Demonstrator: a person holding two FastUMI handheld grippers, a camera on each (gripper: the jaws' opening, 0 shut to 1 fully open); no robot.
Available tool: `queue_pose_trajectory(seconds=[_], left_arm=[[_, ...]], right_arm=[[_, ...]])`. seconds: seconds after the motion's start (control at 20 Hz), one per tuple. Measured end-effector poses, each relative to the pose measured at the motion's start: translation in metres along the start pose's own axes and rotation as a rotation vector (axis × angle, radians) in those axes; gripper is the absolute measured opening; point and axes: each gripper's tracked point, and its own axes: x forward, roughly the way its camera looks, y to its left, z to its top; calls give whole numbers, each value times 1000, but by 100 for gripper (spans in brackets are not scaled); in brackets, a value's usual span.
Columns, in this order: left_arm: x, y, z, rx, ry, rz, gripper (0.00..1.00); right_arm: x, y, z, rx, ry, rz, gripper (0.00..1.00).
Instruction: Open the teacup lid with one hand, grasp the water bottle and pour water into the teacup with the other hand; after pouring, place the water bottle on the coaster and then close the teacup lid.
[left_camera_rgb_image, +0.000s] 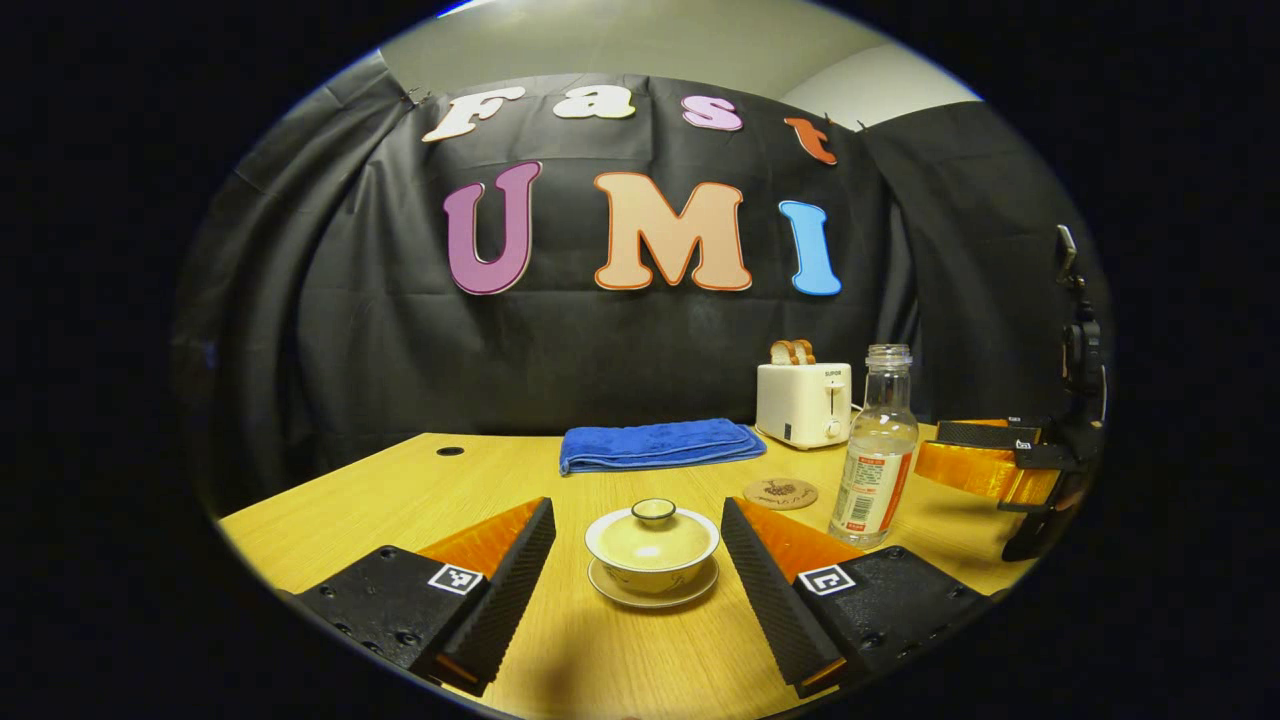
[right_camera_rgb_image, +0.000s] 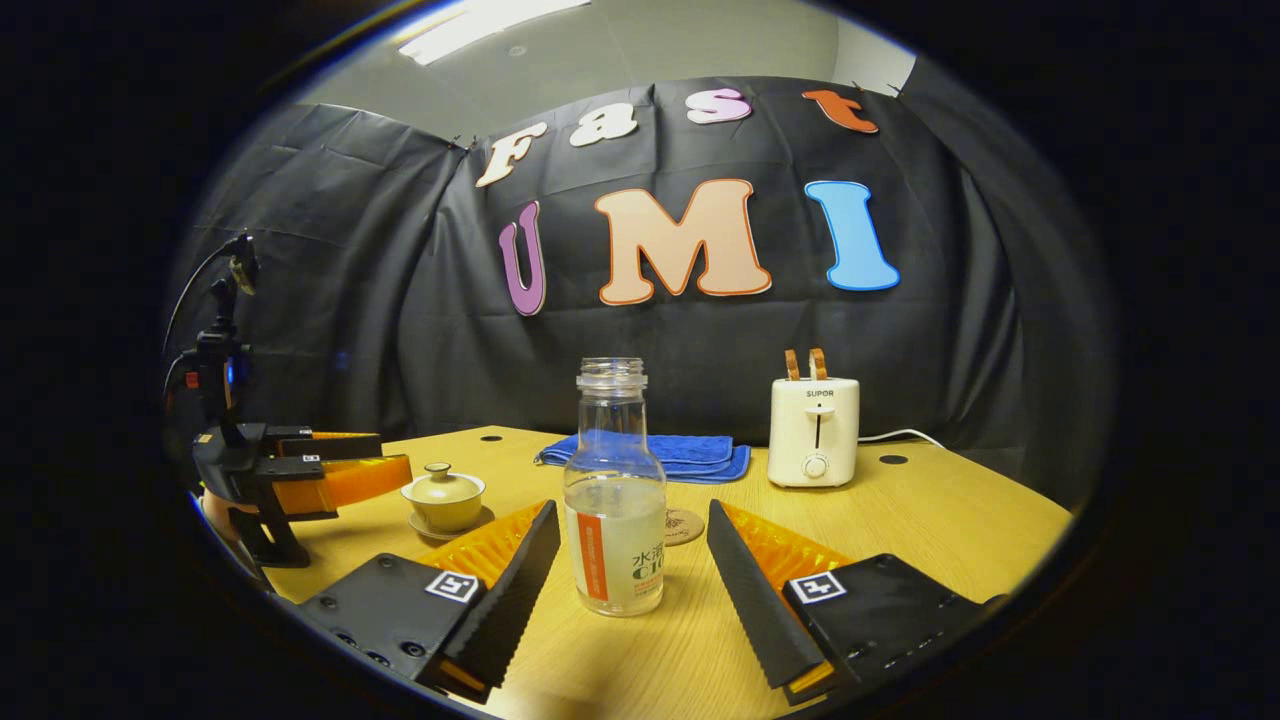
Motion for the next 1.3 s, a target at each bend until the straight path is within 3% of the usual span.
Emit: queue_pose_trajectory(seconds=[0.45, 0.5, 0.55, 1.1, 1.3], left_arm=[[18, 2, 0, -15, -2, 5, 98], [21, 4, -1, -16, -1, 10, 98], [26, 5, -2, -15, 6, 13, 98], [54, -1, -19, -7, 100, -18, 97], [61, -7, -26, 4, 141, -42, 86]], right_arm=[[-1, -2, -1, 0, 1, -3, 99], [-1, -2, 0, 0, 0, -3, 92], [-1, -1, 0, 0, 0, -3, 96], [-1, 0, 0, 1, 0, 9, 95], [-1, 1, 0, 1, 1, 11, 95]])
